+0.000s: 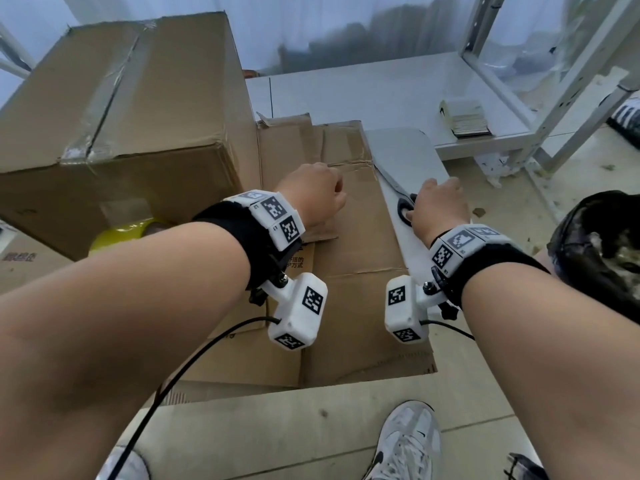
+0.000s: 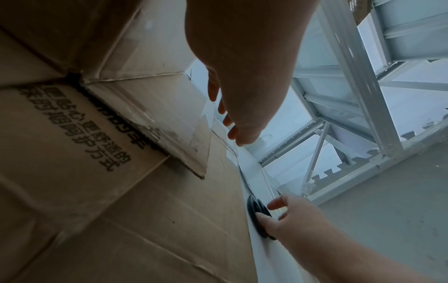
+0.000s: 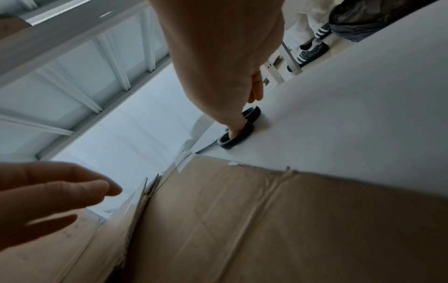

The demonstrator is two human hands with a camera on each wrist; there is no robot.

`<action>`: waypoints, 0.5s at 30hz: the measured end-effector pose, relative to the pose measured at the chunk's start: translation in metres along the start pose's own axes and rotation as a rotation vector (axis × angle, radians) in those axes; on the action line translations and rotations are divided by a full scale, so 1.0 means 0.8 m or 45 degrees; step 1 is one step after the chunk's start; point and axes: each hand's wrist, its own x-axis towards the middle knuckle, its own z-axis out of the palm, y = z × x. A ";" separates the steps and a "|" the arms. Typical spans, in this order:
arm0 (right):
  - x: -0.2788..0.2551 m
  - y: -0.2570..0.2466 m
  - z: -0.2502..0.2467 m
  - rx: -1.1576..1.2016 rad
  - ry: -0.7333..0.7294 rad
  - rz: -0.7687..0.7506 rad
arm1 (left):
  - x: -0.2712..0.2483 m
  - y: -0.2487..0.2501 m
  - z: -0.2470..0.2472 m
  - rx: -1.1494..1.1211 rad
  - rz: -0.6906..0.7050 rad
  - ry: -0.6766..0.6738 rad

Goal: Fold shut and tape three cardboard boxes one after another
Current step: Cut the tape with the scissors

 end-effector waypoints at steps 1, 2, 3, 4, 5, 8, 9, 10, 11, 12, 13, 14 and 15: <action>-0.002 0.000 0.000 -0.040 0.002 -0.046 | -0.001 0.000 -0.001 -0.004 0.007 0.002; -0.005 -0.002 -0.001 -0.056 -0.016 -0.084 | -0.002 -0.001 -0.002 -0.007 0.015 0.003; -0.007 -0.005 -0.003 -0.050 -0.041 -0.105 | -0.003 -0.001 -0.003 -0.009 0.025 0.005; -0.009 -0.007 -0.006 -0.036 -0.064 -0.111 | -0.004 -0.002 -0.004 -0.015 0.038 0.008; -0.011 -0.010 -0.009 -0.027 -0.074 -0.108 | -0.007 -0.001 -0.006 -0.025 0.050 0.013; -0.021 -0.016 -0.023 0.007 -0.003 -0.078 | -0.016 0.003 -0.017 -0.067 0.096 0.057; -0.025 -0.019 -0.029 0.020 0.028 -0.070 | -0.021 0.005 -0.022 -0.078 0.121 0.082; -0.031 -0.021 -0.038 0.040 0.052 -0.060 | -0.026 0.008 -0.030 -0.092 0.153 0.106; -0.035 -0.023 -0.045 0.080 0.052 -0.037 | -0.031 0.010 -0.037 -0.108 0.186 0.126; -0.041 -0.026 -0.055 0.147 0.048 -0.011 | -0.037 0.012 -0.046 -0.127 0.220 0.155; -0.048 -0.029 -0.065 0.241 0.042 0.013 | -0.045 0.014 -0.057 -0.144 0.254 0.184; -0.055 -0.034 -0.073 0.362 0.047 0.026 | -0.055 0.015 -0.069 -0.156 0.289 0.207; -0.064 -0.042 -0.084 0.497 0.072 0.017 | -0.067 0.014 -0.083 -0.165 0.329 0.239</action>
